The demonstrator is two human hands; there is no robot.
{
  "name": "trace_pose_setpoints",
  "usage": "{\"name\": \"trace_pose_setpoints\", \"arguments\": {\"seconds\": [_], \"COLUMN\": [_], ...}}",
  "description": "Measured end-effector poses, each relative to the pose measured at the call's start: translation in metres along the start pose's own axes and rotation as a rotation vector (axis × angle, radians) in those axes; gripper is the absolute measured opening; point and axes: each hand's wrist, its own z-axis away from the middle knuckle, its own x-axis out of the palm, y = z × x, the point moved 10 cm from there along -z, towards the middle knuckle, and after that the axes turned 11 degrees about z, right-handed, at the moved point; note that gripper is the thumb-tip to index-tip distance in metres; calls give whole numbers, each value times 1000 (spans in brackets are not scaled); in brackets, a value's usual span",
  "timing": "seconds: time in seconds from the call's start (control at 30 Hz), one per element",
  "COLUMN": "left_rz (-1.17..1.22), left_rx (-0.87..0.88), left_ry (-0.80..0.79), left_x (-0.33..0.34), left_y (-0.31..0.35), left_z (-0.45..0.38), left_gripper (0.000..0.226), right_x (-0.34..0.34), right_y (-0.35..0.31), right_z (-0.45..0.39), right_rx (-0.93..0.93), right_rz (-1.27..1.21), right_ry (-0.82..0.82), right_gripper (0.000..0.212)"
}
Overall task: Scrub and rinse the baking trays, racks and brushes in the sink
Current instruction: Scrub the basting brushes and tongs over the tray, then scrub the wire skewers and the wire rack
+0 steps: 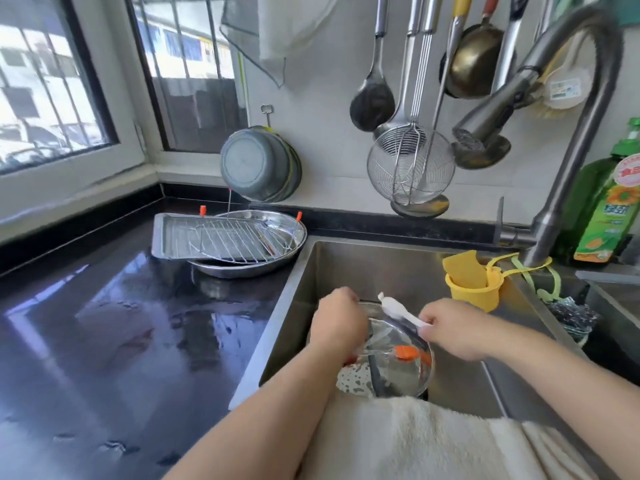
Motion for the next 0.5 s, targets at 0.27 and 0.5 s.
{"name": "trace_pose_setpoints", "arguments": {"seconds": [0.27, 0.5], "left_rz": [-297, -915], "left_rx": [76, 31], "left_ry": [223, 429], "left_x": [-152, -276], "left_y": [6, -23], "left_z": [4, -46], "left_gripper": [19, 36], "right_x": [-56, -47], "right_y": [-118, -134], "right_z": [18, 10], "right_rx": [-118, -100], "right_rz": [-74, -90], "right_ry": [151, 160], "right_gripper": [20, 25]}}
